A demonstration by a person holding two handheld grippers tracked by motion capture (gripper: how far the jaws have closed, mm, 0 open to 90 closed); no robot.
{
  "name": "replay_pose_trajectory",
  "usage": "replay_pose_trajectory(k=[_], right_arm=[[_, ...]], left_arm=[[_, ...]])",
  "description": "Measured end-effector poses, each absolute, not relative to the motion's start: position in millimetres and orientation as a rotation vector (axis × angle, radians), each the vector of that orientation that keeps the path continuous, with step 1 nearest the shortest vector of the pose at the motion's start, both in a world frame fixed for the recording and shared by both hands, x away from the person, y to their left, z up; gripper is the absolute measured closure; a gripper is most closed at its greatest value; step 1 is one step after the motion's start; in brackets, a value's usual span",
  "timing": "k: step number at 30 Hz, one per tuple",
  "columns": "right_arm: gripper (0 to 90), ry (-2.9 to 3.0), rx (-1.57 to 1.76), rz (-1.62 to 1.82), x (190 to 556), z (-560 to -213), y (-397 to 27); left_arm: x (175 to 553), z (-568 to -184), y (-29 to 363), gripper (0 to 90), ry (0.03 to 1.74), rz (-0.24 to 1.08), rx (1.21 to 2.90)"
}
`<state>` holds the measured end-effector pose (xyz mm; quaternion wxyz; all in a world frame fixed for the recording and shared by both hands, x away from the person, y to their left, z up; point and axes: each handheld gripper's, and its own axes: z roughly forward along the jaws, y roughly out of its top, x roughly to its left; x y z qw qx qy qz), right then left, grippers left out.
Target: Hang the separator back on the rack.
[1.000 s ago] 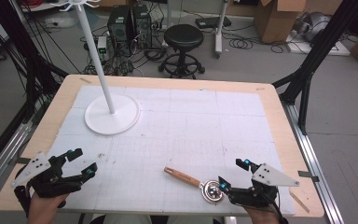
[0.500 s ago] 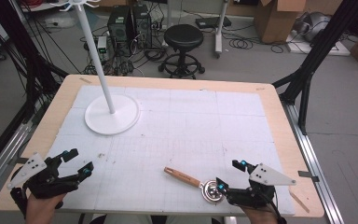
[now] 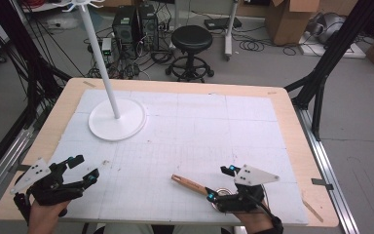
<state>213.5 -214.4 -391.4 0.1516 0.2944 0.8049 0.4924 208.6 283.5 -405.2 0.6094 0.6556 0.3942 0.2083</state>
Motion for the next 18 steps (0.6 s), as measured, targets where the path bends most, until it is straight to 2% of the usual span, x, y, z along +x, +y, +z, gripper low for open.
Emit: replay_pose_trajectory(k=[4, 9, 18], right_arm=[[19.9, 2.387, 0.786, 1.393, 229, -394, -192], [26.8, 2.487, 0.761, 1.372, 249, -400, -165], [32.4, 2.608, 0.724, 1.244, 260, -412, -147]], left_arm=[[208, -405, 285, 19.2, 0.917, 0.480, 1.505], [207, -405, 284, 19.3, 0.915, 0.476, 1.513], [207, -405, 285, 19.4, 0.914, 0.466, 1.510]])
